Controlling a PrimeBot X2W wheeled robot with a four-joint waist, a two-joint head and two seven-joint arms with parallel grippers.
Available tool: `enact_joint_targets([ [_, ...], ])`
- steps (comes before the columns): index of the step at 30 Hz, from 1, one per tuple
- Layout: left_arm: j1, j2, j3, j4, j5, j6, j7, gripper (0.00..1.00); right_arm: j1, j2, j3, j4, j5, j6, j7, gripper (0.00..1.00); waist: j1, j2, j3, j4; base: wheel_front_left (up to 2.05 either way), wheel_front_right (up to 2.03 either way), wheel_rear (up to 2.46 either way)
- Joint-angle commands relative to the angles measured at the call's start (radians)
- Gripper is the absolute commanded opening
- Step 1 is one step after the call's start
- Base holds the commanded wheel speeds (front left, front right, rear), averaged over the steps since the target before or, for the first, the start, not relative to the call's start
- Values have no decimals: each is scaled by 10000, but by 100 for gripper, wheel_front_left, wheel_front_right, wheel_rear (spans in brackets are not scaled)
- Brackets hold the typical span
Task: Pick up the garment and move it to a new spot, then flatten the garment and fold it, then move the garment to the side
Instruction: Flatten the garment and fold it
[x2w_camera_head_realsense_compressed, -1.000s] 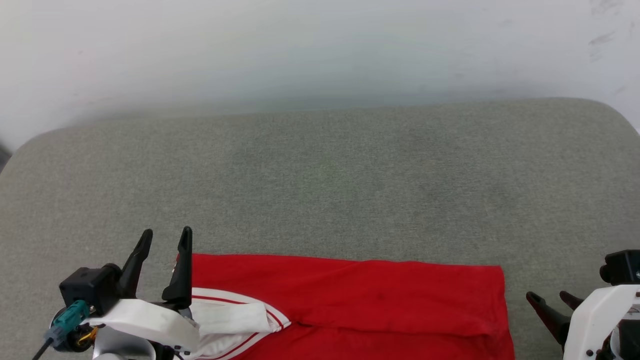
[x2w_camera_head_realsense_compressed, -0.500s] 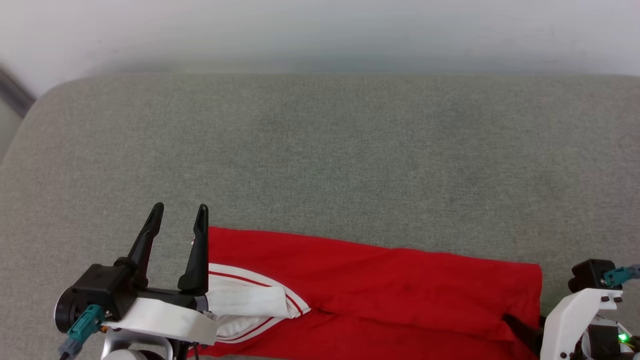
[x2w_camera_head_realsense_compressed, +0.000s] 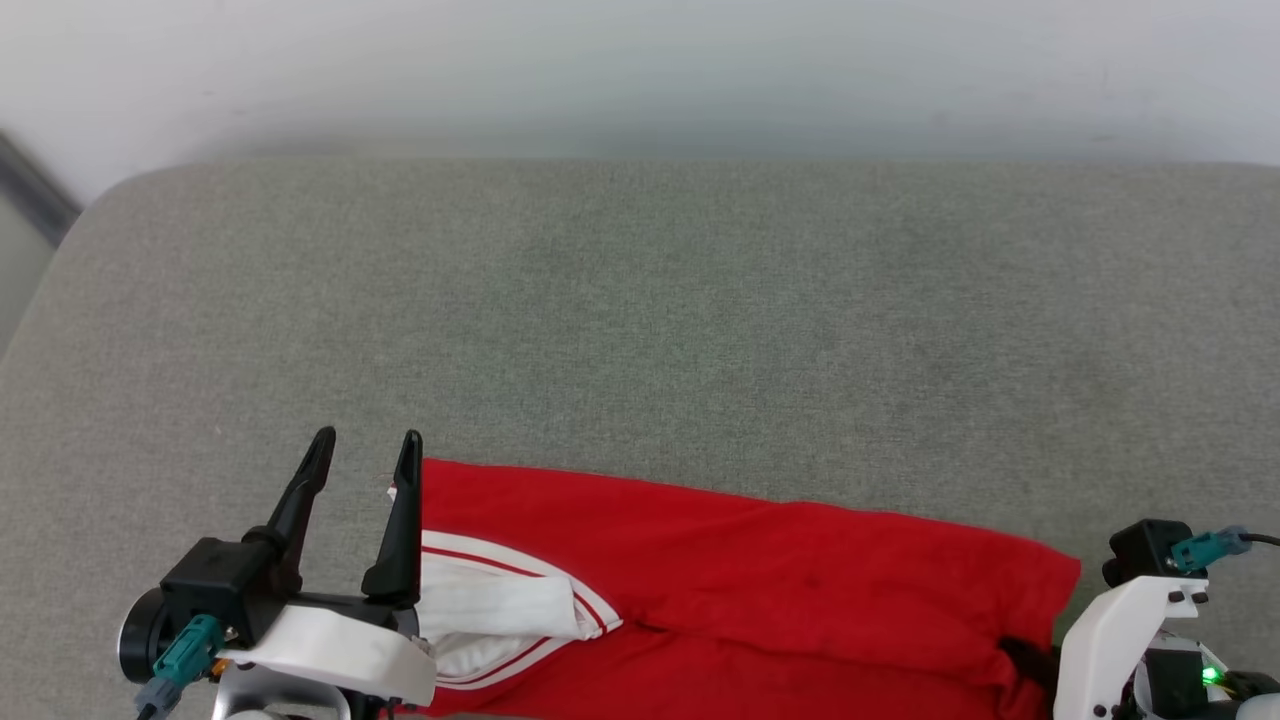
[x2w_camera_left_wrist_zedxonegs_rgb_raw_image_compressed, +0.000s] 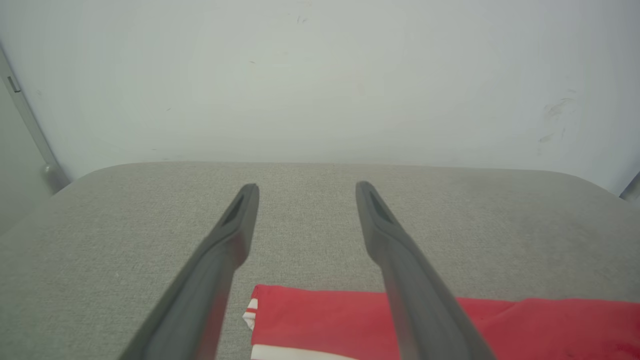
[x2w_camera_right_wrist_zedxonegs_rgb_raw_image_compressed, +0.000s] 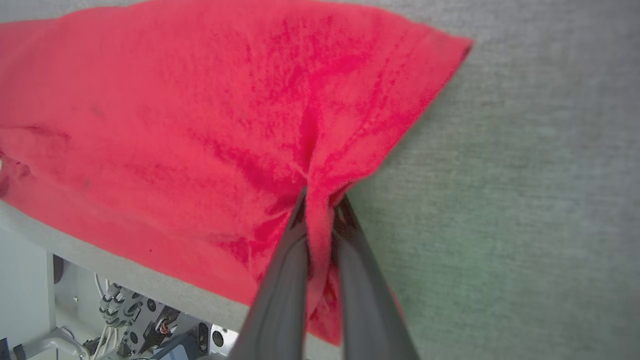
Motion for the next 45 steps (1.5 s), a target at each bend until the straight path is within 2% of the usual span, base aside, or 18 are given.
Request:
enact_joint_targets([
  [1,184,3,7,34,29,124,-5,100,-64,-98,78,-135,-14,22,-110,0,-1,-1,-237,-128,0,0,0],
  [10,660,113,117,23,46,430,10,100,-376,-783,-503,-222,-222,10,94,0,-1,-1,-823,-546,0,0,0],
  [16,750,105,104,-62,89,469,-18,100,-424,-1172,-1432,51,-481,10,218,0,-1,-1,-940,-740,0,0,0],
  [19,828,126,82,-113,107,489,-33,100,-467,-1441,-2282,61,-543,12,425,0,-1,-1,-963,-857,0,0,0],
  [22,859,126,57,-108,103,490,-29,100,-510,-1421,-2419,-30,-457,12,541,0,-1,-1,-957,-886,0,0,0],
  [25,858,125,18,-80,89,472,-10,100,-631,-969,-2537,-188,93,12,948,0,-1,-1,-979,-897,0,0,0],
  [32,840,69,-63,-71,27,431,47,100,-685,860,-2559,-954,2706,13,2983,0,-1,-1,-1124,-759,0,0,0],
  [35,867,92,-100,-123,37,424,60,100,-734,1381,-2623,-1184,3650,13,3629,0,-1,-1,-1136,-634,0,0,0],
  [40,697,101,-162,-187,55,389,123,100,-948,1724,-2151,-860,5072,13,4137,0,-1,-1,-1048,-321,0,0,0],
  [45,477,74,-231,-219,92,344,171,100,-1292,1732,-742,-125,6459,13,3393,0,-1,-1,-809,-7,0,0,0],
])
